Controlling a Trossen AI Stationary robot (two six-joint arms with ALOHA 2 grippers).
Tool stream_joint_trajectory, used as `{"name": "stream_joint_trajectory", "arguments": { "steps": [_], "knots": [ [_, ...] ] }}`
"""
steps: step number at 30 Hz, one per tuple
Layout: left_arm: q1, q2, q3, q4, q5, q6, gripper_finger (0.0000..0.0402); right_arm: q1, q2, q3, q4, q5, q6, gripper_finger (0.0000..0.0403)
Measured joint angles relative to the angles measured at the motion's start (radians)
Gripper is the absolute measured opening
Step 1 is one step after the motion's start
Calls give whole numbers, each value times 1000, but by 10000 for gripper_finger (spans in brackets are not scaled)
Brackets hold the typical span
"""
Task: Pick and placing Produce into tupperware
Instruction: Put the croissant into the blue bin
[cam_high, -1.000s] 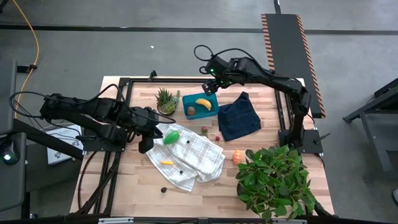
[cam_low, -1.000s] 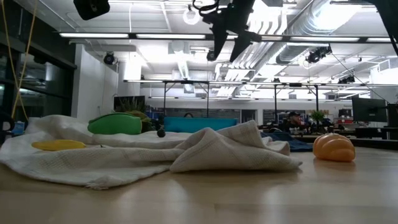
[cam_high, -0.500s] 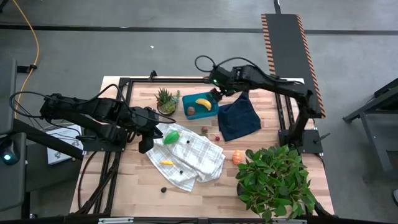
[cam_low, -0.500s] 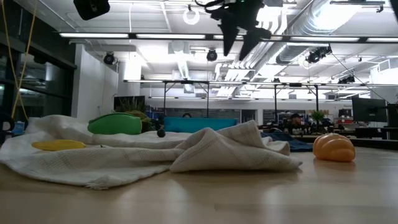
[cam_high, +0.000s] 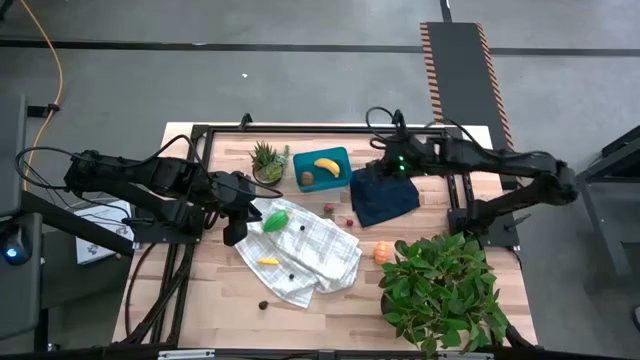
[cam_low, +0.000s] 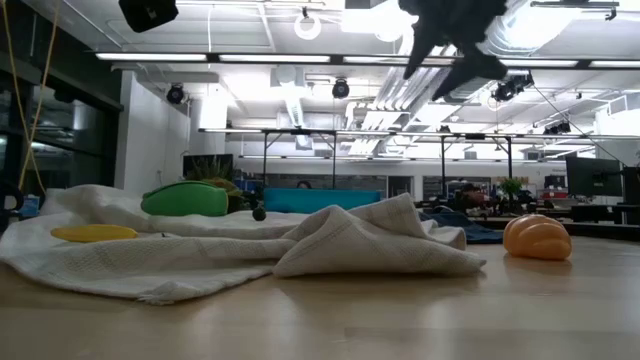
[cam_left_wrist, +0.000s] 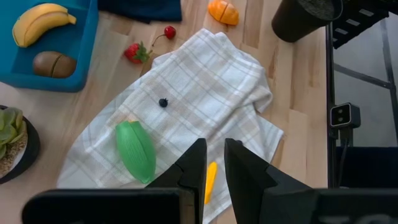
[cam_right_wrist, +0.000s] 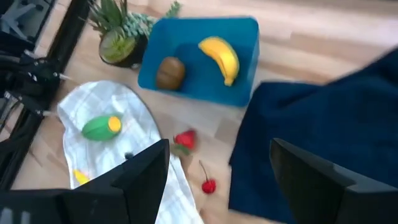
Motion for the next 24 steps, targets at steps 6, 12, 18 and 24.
{"name": "stream_joint_trajectory", "arguments": {
  "steps": [6, 12, 18, 24],
  "knots": [
    [0, 0, 0, 0, -3, 3, 46, 67, -20, -27, -43, -35, 59, 268],
    [0, 1, 0, 2, -8, 2, 46, 139, -2, -27, -45, -53, 92, 268],
    [0, 0, 0, 1, -45, 20, 46, 177, 19, -27, -52, -53, 137, 268],
    [0, 1, 0, 1, -52, 48, 46, 200, 31, -27, -43, -55, 183, 268]
  ]
}}
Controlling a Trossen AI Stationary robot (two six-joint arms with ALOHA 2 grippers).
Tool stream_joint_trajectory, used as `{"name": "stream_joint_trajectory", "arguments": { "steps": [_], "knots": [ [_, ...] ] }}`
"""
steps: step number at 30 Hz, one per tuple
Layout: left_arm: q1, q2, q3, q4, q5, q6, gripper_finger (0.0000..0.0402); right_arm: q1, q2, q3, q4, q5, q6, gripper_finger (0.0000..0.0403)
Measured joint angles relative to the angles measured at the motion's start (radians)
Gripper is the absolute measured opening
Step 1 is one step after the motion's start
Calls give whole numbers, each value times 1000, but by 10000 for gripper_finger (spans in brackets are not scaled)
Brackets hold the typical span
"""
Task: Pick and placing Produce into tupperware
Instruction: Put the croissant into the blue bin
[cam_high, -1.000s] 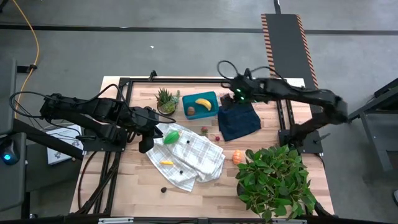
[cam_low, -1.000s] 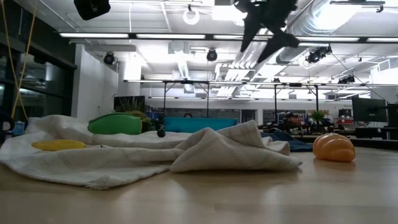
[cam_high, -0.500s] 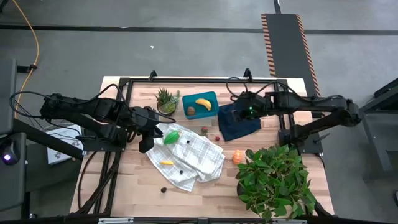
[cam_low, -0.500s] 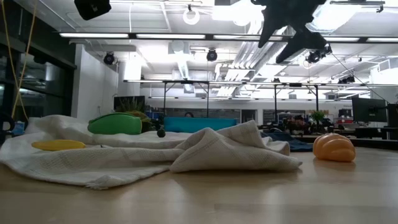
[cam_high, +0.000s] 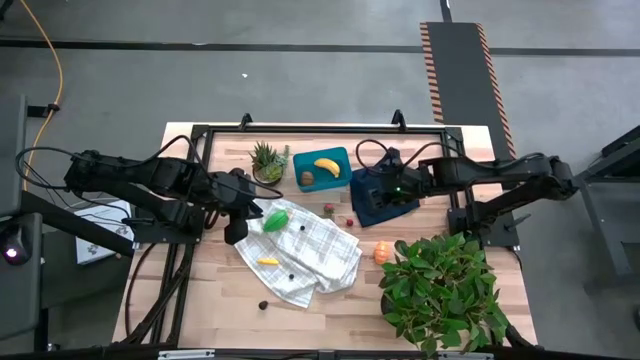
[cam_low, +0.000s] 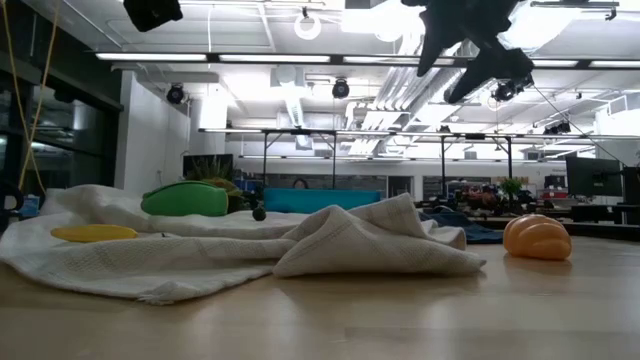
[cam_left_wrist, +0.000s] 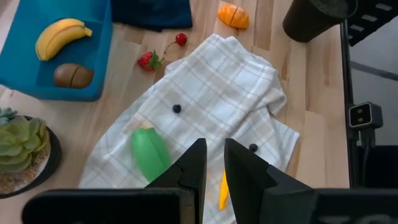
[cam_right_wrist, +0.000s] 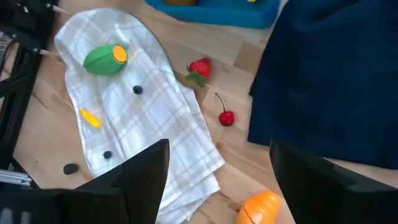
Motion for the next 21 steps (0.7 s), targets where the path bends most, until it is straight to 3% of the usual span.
{"name": "stream_joint_trajectory", "arguments": {
  "steps": [21],
  "knots": [
    [0, 50, -4, -4, 4, 3, 46, 66, 35, 1, 13, -2, 167, 268]
  ]
}}
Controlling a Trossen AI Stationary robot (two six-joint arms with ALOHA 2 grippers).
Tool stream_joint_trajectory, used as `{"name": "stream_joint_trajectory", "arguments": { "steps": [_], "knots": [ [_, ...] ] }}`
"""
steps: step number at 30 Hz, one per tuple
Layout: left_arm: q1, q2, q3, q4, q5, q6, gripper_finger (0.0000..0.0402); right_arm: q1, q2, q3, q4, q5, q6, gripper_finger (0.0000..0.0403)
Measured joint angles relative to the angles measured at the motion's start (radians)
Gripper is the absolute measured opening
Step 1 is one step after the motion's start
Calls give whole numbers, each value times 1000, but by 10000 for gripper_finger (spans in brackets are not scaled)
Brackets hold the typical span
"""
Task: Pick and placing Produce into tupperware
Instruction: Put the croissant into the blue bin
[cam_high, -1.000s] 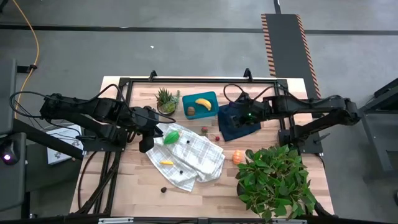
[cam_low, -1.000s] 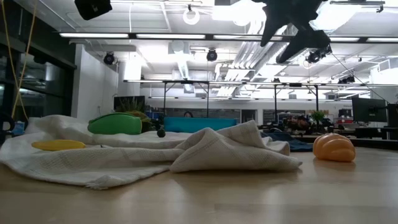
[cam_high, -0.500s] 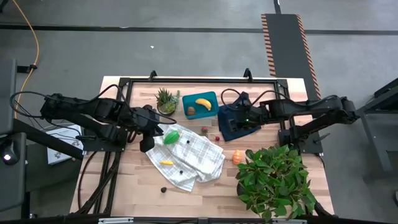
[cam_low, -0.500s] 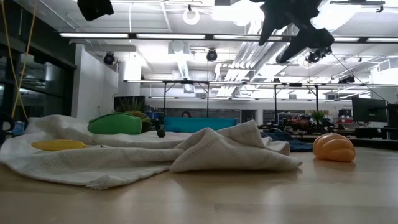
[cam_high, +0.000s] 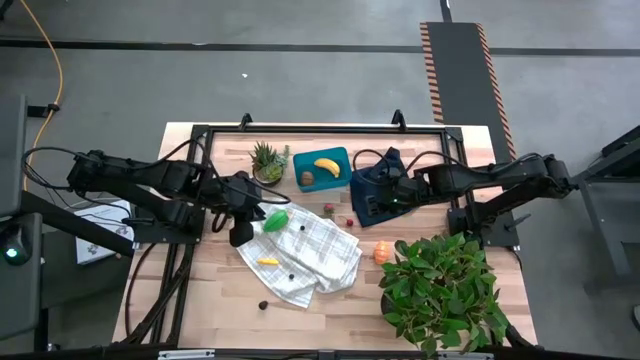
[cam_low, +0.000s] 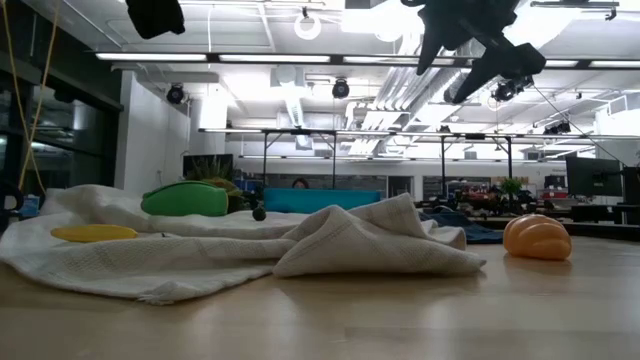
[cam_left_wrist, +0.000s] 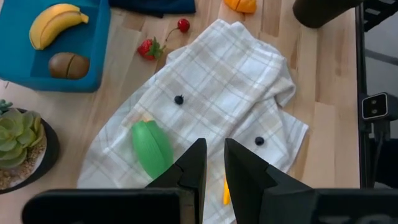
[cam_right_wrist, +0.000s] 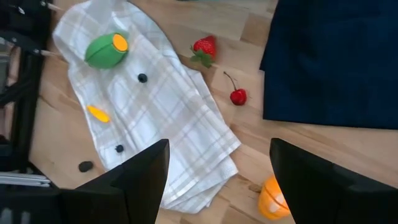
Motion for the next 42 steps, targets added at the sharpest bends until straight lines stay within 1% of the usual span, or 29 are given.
{"name": "stream_joint_trajectory", "arguments": {
  "steps": [10, 16, 21, 42],
  "knots": [
    [0, 5, 0, 3, 0, 0, 46, 0, 1, 0, 41, -1, 23, 268],
    [0, 5, 0, 3, 2, 2, 46, 0, 1, 0, 41, -3, 53, 268],
    [0, 5, 0, 3, 26, 24, 46, 0, 1, 0, 41, -3, 68, 268],
    [0, 5, 0, -9, 27, 29, 46, 11, 1, 0, 40, -3, 117, 268]
  ]
}}
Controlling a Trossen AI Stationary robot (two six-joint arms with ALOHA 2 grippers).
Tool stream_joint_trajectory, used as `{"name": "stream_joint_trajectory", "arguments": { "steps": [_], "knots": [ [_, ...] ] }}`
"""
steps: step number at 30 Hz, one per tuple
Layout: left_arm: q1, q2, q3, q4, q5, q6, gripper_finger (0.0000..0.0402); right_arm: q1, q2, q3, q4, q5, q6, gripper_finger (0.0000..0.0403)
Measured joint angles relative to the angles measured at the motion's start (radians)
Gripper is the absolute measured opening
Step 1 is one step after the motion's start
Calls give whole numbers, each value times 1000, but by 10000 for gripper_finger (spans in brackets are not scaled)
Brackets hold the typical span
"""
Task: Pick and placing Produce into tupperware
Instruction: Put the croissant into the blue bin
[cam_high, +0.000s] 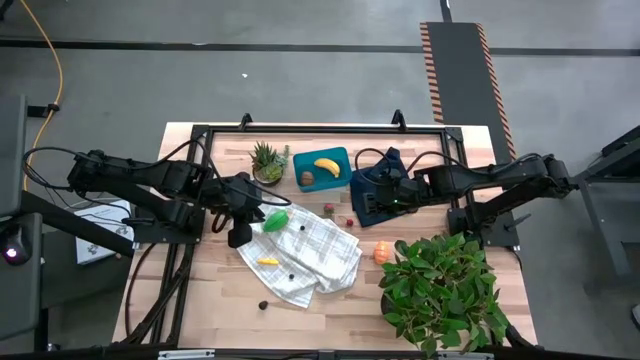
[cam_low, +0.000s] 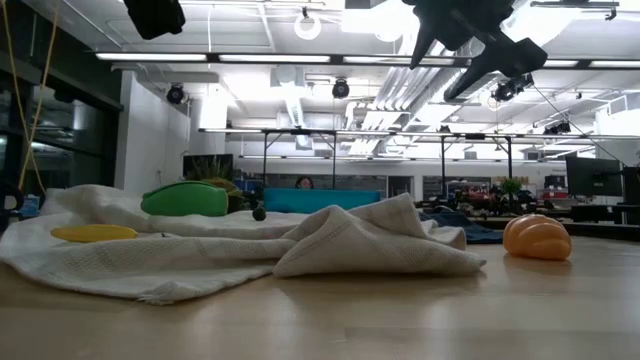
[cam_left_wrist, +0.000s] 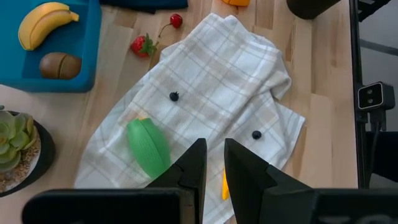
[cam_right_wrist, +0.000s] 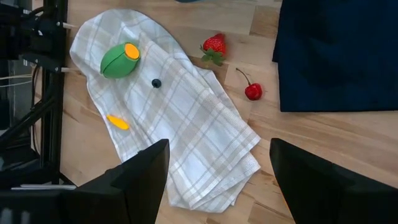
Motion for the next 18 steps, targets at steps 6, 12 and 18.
{"name": "stream_joint_trajectory", "arguments": {
  "steps": [6, 12, 18],
  "knots": [
    [0, 0, 0, -12, 0, 0, 46, 0, 0, 0, -4, 1, 0, 268],
    [0, 0, 0, -12, 0, 0, 46, 0, 0, 0, -7, 1, 0, 268],
    [0, 0, 0, -13, 31, 0, 46, 0, 0, 0, -7, 1, 0, 268]
  ]
}}
